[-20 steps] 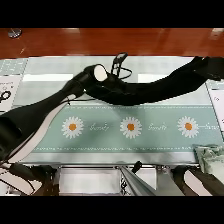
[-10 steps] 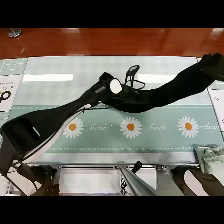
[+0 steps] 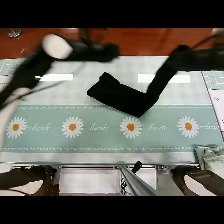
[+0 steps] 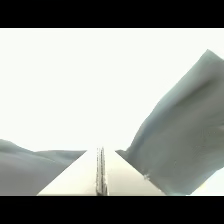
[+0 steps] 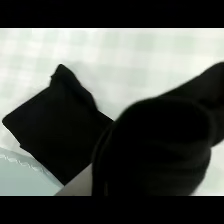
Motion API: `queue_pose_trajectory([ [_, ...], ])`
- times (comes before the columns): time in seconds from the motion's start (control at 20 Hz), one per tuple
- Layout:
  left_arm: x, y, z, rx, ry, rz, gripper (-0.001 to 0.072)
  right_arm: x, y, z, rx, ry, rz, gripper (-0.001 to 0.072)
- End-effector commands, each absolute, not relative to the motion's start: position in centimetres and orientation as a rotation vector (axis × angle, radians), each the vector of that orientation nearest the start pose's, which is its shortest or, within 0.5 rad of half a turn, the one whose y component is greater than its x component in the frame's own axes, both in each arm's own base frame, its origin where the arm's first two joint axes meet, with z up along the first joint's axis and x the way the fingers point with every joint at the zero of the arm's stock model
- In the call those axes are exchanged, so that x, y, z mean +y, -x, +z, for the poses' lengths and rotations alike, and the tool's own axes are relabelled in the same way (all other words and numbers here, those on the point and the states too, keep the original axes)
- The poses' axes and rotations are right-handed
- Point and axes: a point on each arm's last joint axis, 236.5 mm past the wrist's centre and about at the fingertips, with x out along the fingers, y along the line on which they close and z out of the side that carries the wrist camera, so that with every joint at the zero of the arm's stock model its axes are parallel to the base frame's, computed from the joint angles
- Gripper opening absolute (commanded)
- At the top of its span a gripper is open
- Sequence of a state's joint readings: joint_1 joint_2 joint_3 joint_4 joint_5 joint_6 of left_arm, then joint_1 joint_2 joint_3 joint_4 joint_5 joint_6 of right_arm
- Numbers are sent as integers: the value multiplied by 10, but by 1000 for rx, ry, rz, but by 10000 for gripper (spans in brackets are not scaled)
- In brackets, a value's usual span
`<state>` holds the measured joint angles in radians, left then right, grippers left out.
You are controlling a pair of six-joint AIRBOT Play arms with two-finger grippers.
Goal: Fold the shirts.
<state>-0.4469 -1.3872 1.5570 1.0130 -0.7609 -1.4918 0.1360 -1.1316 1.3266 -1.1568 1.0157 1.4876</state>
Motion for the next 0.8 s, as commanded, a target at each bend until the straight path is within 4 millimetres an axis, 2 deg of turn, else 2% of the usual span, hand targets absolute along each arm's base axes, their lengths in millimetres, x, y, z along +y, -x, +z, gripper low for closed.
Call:
queue_pose_trajectory([
  [0.0, -204, -427, 284, 488, 141, -536, 18, 207, -452, 119, 813, -226, 457, 37],
  [0.1, -169, -406, 309, 460, 124, -486, 19, 242, -464, 96, 815, -280, 491, 37],
  [0.25, -147, -372, 321, 487, 104, -468, 19, 283, -477, 81, 780, -405, 513, 37],
  [0.45, -147, -342, 314, 560, 77, -495, 19, 318, -487, 79, 712, -502, 520, 37],
  [0.7, -147, -337, 309, 588, 78, -497, 19, 345, -478, 54, 748, -513, 529, 38],
  [0.75, -148, -336, 308, 594, 86, -499, 19, 348, -479, 50, 746, -513, 526, 93],
])
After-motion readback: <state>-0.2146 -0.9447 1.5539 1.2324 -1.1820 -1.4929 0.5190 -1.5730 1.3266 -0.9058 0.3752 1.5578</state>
